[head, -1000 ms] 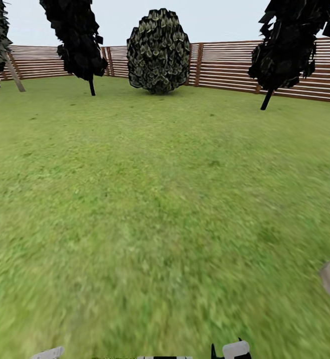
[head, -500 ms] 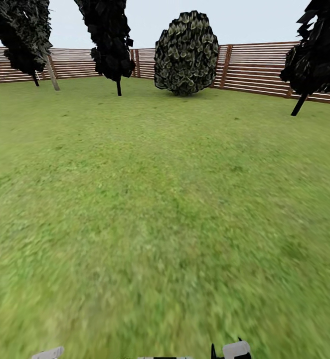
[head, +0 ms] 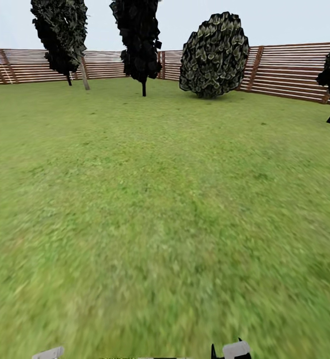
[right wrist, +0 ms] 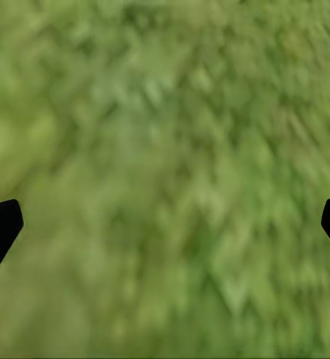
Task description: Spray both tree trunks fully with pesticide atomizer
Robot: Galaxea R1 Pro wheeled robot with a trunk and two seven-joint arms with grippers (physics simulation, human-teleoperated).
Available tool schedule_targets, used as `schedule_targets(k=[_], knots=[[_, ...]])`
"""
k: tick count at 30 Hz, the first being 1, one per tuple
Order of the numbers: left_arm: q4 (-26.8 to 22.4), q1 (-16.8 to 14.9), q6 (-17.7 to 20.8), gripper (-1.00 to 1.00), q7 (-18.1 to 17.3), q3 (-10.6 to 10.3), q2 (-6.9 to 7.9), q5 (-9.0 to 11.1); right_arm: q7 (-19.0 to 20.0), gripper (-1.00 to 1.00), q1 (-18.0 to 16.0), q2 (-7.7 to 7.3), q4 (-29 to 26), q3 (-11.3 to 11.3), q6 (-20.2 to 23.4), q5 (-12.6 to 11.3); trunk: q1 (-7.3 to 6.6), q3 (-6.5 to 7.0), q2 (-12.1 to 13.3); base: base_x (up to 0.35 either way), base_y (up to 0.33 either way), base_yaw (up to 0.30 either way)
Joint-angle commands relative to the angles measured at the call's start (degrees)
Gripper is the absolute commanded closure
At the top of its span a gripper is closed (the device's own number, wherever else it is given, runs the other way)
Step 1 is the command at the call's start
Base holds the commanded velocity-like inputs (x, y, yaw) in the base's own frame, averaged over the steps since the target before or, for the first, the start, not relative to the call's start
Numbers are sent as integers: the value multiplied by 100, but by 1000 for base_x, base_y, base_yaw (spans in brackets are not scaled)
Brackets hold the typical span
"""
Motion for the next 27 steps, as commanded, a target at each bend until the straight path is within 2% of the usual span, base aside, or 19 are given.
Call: schedule_targets(k=[1,27], knots=[[0,0,0,100,-2,3,0,1,0,-100,0,0,0,1,0,1,0,3,0,0,0,287],[0,0,-9,100,-2,3,0,1,2,-100,-1,4,20,8,0,1,0,76,0,0,0,287]])
